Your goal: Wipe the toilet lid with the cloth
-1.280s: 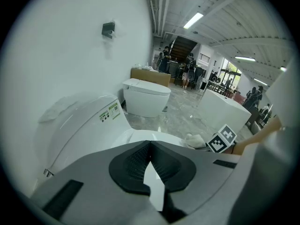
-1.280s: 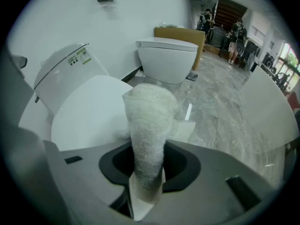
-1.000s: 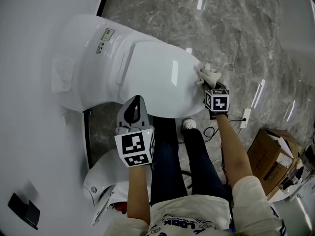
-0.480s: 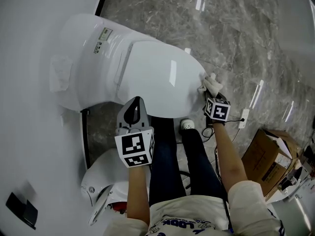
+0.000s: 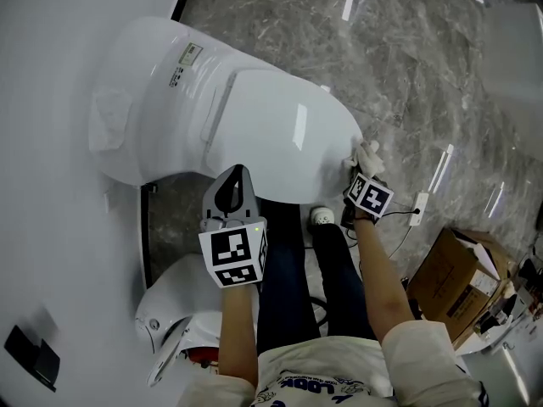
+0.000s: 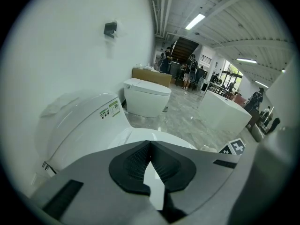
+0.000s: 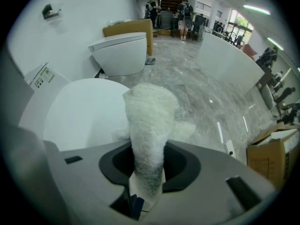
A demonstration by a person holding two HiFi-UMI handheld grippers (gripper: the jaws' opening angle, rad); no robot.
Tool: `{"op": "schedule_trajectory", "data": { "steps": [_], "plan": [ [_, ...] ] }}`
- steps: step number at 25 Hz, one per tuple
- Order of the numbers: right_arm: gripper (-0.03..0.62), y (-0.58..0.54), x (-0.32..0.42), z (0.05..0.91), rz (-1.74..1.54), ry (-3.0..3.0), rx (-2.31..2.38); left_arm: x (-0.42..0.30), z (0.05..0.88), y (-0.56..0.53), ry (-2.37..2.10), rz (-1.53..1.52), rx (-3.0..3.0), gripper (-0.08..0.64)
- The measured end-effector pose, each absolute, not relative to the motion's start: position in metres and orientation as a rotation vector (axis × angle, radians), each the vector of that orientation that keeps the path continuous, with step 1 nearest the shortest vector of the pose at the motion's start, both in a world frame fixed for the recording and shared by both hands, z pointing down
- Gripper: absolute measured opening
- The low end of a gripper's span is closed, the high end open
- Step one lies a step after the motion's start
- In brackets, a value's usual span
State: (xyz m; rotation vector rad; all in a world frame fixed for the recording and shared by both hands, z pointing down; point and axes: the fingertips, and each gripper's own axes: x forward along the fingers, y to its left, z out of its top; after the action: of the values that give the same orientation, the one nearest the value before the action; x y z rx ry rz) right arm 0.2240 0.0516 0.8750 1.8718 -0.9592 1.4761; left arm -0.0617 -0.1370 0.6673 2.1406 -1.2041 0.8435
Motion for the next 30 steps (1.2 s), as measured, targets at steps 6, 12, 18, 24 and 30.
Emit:
{"op": "schedule_trajectory", "data": {
  "steps": [6, 12, 18, 24, 30],
  "plan": [
    [0.112, 0.05, 0.204, 0.872, 1.548, -0.861, 1.934, -0.073, 0.665, -0.137, -1.229, 0.837, 2.129, 0.003],
    [0.109, 0.042, 0.188, 0.87, 1.547, -0.849, 1.916, -0.087, 0.668, -0.135, -1.259, 0.828, 2.099, 0.003],
    [0.107, 0.019, 0.161, 0.868, 1.538, -0.918, 1.892, -0.098, 0.671, -0.133, -1.287, 0.821, 2.067, 0.003],
    [0.106, -0.009, 0.135, 0.864, 1.511, -0.991, 1.844, -0.114, 0.668, -0.135, -1.324, 0.806, 2.046, 0.003],
    [0.107, -0.045, 0.102, 0.862, 1.493, -1.086, 1.789, -0.133, 0.668, -0.137, -1.366, 0.792, 2.016, 0.003]
  ]
}}
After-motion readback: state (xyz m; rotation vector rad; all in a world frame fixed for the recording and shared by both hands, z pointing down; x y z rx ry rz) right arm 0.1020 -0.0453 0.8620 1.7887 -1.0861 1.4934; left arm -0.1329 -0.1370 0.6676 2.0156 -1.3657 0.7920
